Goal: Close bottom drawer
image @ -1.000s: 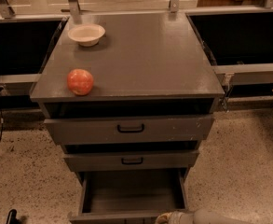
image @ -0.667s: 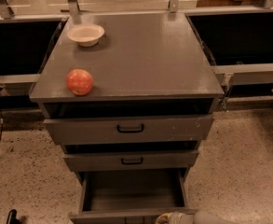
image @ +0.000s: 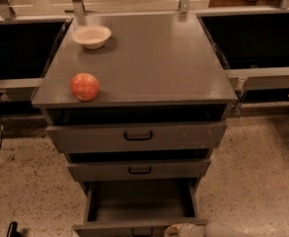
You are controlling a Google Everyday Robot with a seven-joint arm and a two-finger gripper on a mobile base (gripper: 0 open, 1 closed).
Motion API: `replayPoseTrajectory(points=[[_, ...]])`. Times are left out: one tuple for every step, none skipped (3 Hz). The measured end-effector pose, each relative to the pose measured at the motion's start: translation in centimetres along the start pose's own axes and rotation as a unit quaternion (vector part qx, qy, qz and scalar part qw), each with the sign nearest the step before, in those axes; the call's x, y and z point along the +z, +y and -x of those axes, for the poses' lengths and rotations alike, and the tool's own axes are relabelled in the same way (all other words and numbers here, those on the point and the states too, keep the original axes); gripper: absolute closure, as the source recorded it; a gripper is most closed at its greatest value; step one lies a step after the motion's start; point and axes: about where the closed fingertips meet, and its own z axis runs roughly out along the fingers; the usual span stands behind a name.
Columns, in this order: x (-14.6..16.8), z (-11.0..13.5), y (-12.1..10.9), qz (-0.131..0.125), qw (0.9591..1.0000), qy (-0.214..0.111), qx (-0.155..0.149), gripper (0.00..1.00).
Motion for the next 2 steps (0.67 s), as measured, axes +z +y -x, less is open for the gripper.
replayPoseTrajectory(points=[[0.00,0.00,0.00,0.000,1.0000,0.000,0.000,0.41],[0.00,0.00,0.00,0.000,1.0000,0.000,0.000,0.17]])
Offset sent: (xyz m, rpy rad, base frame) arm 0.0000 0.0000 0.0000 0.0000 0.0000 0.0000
